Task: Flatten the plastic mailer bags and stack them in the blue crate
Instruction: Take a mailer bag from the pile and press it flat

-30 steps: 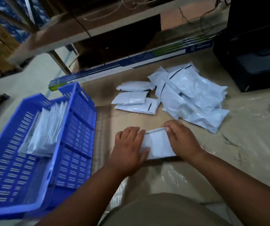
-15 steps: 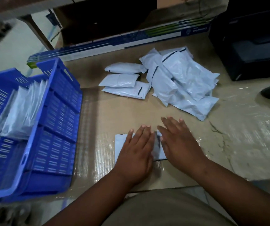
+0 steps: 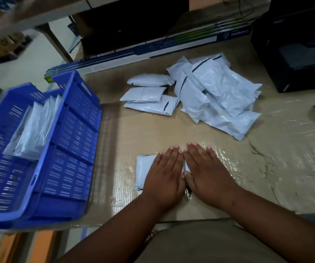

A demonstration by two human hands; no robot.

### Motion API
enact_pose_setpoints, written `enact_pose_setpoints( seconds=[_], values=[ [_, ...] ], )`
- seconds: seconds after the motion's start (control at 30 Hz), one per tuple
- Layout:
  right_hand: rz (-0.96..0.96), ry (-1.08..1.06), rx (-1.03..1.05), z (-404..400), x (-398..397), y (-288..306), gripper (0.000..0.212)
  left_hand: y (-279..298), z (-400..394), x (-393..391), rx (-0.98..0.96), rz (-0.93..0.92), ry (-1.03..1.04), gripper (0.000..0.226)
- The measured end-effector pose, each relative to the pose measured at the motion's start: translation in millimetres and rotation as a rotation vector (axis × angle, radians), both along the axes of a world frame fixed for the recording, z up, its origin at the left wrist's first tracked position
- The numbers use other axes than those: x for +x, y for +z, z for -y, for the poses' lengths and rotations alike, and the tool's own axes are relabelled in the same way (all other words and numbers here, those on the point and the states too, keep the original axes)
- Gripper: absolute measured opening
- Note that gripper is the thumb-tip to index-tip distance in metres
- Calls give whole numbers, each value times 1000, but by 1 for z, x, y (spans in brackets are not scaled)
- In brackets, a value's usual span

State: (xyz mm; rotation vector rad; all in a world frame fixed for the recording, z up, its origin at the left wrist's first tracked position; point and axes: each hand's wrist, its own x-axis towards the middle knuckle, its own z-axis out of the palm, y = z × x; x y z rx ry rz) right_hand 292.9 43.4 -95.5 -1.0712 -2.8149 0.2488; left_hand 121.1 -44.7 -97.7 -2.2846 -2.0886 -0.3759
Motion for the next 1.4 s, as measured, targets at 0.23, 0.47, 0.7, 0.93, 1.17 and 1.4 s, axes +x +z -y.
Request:
enact_pose_setpoints(
  seconds=[0.23,0.47,0.7,0.93,1.17,1.4],
  values=[
    [6,22,33,-3,-3,22,69,6,2,-18,-2,59,8,60],
    [9,86,37,-6,-46,23,66,19,-1,-28,-15,36,30,63],
    [35,65,29,-4,-41,2,68,1,8,-30,-16,-14,143,60],
    [34,59,7,-4,-40,4,76,-4,23,-64,-60,43,198,66],
    [84,141,13,-24,-42,12,79,-2,19,-57,-109,42,321,68],
    [-7,263,124,-9,-37,31,70,24,60,-40,-53,-12,285,78]
  ],
)
